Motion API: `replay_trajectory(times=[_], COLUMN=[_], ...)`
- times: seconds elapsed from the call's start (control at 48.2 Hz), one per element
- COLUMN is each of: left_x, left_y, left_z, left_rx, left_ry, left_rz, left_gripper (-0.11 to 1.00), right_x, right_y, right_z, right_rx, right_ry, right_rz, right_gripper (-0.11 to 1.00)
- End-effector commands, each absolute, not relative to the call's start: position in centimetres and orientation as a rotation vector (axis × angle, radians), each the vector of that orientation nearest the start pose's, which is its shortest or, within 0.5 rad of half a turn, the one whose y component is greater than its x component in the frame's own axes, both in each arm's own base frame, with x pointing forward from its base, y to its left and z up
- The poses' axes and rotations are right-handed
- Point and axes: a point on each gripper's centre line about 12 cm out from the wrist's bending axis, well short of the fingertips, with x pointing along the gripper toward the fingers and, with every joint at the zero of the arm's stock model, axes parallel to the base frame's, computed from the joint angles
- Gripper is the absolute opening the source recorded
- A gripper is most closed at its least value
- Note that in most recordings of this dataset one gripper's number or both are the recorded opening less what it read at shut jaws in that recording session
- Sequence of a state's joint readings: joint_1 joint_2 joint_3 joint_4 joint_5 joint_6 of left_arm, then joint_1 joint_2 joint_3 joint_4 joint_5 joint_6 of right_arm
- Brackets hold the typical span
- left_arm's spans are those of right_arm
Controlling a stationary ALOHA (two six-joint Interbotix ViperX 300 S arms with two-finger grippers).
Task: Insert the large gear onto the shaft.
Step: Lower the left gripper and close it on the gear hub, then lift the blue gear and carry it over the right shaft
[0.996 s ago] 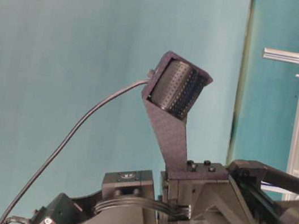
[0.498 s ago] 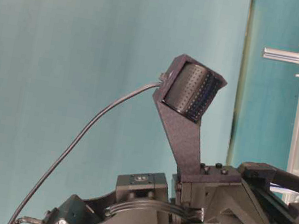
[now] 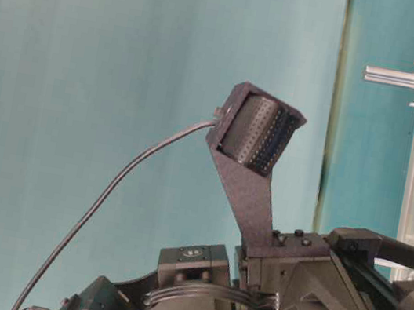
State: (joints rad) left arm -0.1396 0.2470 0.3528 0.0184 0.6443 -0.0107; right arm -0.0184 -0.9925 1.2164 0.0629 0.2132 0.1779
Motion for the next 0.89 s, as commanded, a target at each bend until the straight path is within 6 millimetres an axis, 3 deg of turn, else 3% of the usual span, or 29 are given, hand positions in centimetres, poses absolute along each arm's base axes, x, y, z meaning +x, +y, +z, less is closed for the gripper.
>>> replay_trajectory(times=[0.0, 0.581, 0.872], left_x=[41.4, 42.1, 43.7], left_y=[-5.8, -5.9, -6.1], left_z=[13.3, 16.8, 19.5], left_rx=[0.101, 0.112, 0.162], left_ry=[1.212, 1.176, 1.135], left_rz=[-0.119, -0.128, -0.161], left_gripper=[0.79, 0.79, 0.79], right_x=[18.3, 18.3, 18.2], right_y=[-0.2, -0.2, -0.2], right_z=[22.8, 22.7, 22.4], right_rx=[0.250, 0.250, 0.250], right_ry=[0.422, 0.422, 0.426], right_rz=[-0.058, -0.059, -0.059], right_gripper=[0.06, 0.06, 0.06])
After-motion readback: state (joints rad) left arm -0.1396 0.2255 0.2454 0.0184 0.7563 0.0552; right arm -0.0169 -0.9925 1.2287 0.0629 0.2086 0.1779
